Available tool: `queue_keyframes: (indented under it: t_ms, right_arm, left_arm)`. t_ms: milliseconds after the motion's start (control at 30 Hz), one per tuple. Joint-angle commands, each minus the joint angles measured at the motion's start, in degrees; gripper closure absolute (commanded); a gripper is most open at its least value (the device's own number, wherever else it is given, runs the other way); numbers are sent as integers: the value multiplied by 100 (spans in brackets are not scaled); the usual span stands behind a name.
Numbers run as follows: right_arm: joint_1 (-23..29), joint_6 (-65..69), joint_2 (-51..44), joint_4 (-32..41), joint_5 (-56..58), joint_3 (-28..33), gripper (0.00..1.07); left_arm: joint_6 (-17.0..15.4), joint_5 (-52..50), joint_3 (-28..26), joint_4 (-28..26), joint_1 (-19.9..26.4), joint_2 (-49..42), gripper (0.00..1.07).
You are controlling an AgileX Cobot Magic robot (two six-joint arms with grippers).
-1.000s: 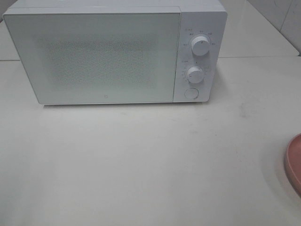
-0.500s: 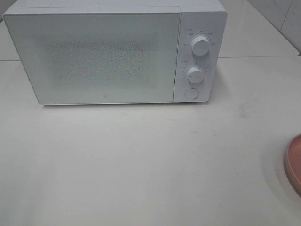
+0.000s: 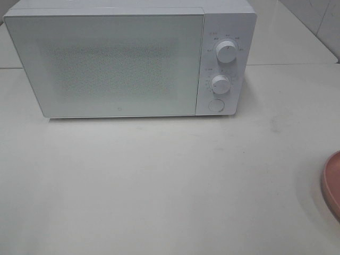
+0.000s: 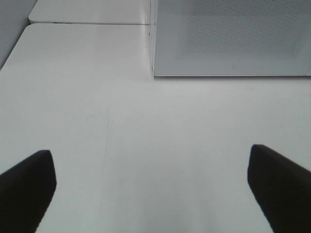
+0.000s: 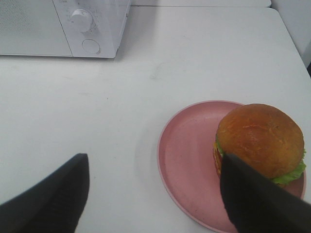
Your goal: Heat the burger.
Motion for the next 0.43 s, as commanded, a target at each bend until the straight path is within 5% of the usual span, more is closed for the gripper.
queue_keyframes:
  t_ms: [33,433]
  right_arm:
    - [-34,-69,-149,6,-40,11,35]
    - [-34,-69,-149,6,-40,11,35]
  left_arm:
    - [-40,-6,17,-23,11,-143,6]
    - [-40,-6,17,-23,11,-143,6]
